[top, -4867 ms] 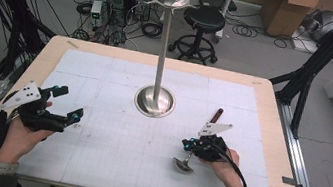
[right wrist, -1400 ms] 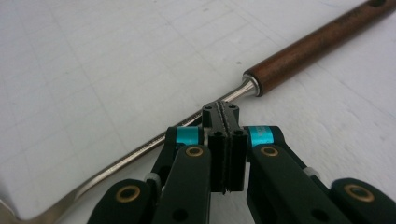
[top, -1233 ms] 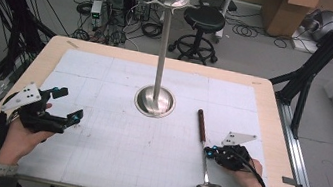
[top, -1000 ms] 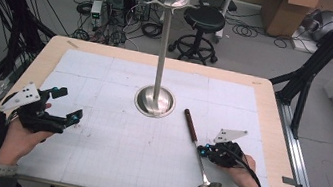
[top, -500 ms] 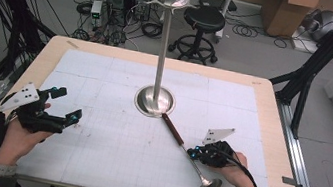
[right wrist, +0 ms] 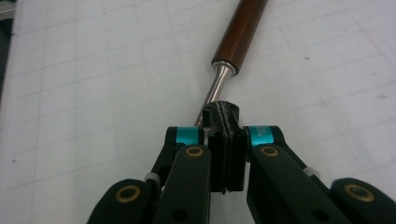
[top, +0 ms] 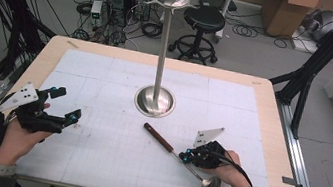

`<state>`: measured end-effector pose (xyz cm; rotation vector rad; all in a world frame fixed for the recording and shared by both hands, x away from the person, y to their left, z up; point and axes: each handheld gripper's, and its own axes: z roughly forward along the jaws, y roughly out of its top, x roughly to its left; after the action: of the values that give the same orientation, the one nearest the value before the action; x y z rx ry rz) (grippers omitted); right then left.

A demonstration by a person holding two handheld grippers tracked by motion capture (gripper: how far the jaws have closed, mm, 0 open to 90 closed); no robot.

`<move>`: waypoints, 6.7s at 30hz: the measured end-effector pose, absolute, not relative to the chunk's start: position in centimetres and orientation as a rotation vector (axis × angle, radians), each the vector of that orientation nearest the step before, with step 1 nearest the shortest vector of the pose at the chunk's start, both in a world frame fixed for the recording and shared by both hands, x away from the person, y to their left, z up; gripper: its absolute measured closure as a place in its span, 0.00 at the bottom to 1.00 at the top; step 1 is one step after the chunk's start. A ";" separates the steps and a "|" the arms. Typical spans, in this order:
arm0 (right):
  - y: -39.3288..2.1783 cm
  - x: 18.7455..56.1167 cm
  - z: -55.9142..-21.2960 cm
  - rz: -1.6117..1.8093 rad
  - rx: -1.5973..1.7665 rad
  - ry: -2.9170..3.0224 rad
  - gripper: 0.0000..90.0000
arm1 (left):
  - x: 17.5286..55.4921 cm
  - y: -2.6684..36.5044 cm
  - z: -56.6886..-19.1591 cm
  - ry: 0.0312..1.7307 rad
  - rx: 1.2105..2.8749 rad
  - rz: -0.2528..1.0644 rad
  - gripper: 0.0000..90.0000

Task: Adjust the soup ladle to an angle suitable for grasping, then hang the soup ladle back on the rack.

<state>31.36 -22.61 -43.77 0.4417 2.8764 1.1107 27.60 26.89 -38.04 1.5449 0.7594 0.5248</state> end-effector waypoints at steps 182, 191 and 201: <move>-27.9 33.1 -31.0 1.631 0.769 2.197 0.94 | 27.7 27.3 -37.7 0.757 1.521 0.518 0.02; -26.9 34.7 -28.5 1.623 0.756 2.184 0.94 | 27.6 27.5 -37.7 0.756 1.512 0.518 0.02; -26.5 36.5 -27.9 1.639 0.770 2.177 0.94 | 27.5 28.0 -37.7 0.763 1.500 0.521 0.02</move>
<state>36.53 -26.52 -27.86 0.7704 2.1770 1.6387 27.51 27.97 -37.69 1.4995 0.7633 0.5208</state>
